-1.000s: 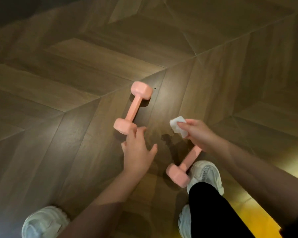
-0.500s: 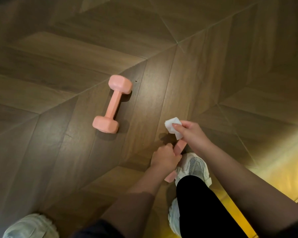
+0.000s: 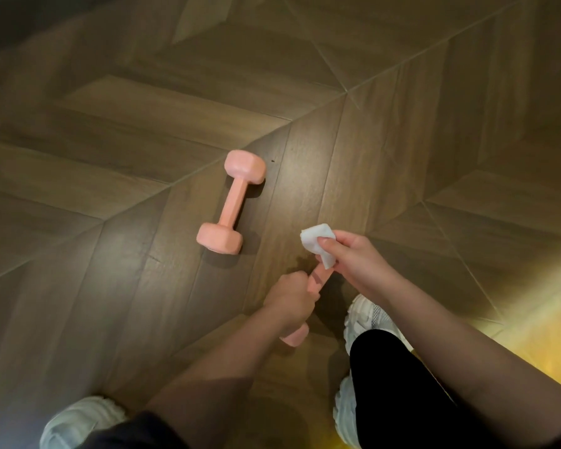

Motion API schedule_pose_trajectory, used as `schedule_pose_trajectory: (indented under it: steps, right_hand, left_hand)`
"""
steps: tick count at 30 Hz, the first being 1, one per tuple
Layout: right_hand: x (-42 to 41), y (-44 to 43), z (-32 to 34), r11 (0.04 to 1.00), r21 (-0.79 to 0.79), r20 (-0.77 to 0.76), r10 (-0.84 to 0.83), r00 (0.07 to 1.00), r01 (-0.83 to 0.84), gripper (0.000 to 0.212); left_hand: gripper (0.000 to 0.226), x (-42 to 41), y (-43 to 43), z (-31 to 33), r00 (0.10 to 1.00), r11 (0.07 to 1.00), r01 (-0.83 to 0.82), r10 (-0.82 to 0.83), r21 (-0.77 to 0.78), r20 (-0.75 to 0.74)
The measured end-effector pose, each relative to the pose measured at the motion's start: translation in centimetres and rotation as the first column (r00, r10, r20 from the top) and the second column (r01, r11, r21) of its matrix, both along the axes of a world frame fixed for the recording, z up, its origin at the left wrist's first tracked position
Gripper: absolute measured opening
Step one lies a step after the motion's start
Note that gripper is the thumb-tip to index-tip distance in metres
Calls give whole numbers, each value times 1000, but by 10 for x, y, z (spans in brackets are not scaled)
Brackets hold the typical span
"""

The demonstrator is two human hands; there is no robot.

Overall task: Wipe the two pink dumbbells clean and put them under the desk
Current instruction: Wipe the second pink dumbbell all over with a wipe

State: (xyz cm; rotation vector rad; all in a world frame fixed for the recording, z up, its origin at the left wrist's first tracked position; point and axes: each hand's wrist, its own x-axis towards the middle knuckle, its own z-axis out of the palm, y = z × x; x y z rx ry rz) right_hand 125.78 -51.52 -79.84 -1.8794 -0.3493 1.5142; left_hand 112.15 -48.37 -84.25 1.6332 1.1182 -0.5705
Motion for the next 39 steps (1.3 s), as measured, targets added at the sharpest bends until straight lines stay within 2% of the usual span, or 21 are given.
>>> schedule_pose_trajectory:
  steps: [2, 5, 10, 13, 16, 20, 25, 28, 32, 35, 37, 39]
  right_hand:
    - [-11, 10, 21, 998, 53, -58, 27, 998, -24, 19]
    - [-29, 26, 64, 985, 164, -128, 79, 989, -57, 17]
    - [-55, 42, 163, 911, 333, -18, 265, 964, -244, 22]
    - [-67, 42, 235, 850, 410, 107, 316, 943, -331, 18]
    - [-77, 34, 296, 816, 472, 197, 271, 942, -334, 16]
    - [-101, 13, 345, 796, 483, 376, 187, 908, -364, 17]
    - [-148, -8, 359, 761, 564, 431, 62, 900, -322, 33]
    - [-166, -6, 347, 756, 569, 437, 54, 898, -323, 31]
    - [-170, 0, 327, 769, 509, 477, 123, 870, -388, 38]
    - [-173, 9, 326, 754, 551, 449, 93, 889, -357, 28]
    - [-173, 14, 332, 732, 593, 458, 37, 888, -336, 24]
    - [-172, 13, 337, 700, 629, 469, 5, 883, -338, 22]
  left_hand:
    - [15, -22, 15, 21, 1000, 997, -9, 9, 72, 12]
    - [12, -55, 41, 62, 997, 981, 74, -79, 180, 17]
    - [28, -106, 67, 165, 985, 921, 168, -168, 352, -31]
    - [15, -135, 66, 237, 983, 896, 177, -178, 408, -37]
    - [13, -162, 54, 300, 995, 891, 94, -100, 444, -9]
    - [17, -197, 24, 353, 990, 930, -130, 101, 345, 101]
    - [22, -223, -11, 372, 968, 914, -248, 218, 320, 127]
    - [27, -226, -28, 361, 932, 886, -354, 310, 299, 185]
    - [12, -215, -31, 339, 799, 801, -569, 485, 186, 355]
    - [16, -203, -20, 343, 688, 718, -683, 569, 137, 449]
    - [17, -199, -12, 347, 659, 679, -714, 569, 171, 492]
    - [19, -196, -6, 350, 672, 656, -711, 523, 256, 525]
